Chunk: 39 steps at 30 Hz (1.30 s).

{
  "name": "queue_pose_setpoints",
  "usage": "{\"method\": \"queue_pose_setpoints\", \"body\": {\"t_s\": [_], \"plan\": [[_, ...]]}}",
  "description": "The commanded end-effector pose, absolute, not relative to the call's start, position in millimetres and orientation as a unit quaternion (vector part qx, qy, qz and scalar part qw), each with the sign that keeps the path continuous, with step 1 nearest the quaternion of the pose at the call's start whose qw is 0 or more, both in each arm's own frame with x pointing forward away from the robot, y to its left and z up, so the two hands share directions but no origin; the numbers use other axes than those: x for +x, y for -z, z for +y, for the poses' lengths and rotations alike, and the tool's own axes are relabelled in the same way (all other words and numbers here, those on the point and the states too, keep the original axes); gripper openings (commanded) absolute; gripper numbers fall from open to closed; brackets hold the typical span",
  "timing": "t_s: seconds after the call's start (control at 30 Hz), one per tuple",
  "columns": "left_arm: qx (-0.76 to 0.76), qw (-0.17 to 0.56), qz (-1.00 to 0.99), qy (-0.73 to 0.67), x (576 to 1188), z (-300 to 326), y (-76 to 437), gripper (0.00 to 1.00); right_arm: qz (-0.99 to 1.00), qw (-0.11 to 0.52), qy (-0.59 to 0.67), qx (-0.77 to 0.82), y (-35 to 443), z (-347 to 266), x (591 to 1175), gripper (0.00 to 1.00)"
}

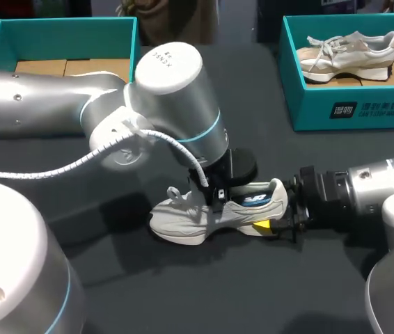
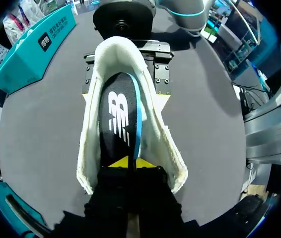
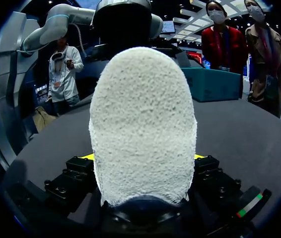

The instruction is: Take the shoe out of the shoebox, open the shoe tongue, remove and reinsert the insole, then place the shoe into the shoebox

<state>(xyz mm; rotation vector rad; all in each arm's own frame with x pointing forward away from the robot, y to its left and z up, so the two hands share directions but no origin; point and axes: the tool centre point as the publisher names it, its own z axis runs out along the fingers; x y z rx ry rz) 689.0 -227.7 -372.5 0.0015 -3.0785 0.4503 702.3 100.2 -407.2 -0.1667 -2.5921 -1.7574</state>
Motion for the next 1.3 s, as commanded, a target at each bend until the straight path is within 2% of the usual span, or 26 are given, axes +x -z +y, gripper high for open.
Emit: {"method": "queue_pose_setpoints", "body": {"t_s": [0.03,0.77,1.3], "plan": [[0.006,0.022,-0.984,-0.175,690,-220,366,0.0,-0.828,0.003,0.558,-0.054,407,101,702,0.0],[0.054,0.033,-0.971,-0.232,697,-202,352,0.0,-0.828,0.003,0.558,-0.054,407,101,702,0.0],[0.066,0.008,-0.966,-0.249,707,-249,338,0.0,-0.828,0.003,0.558,-0.054,407,101,702,0.0]]}}
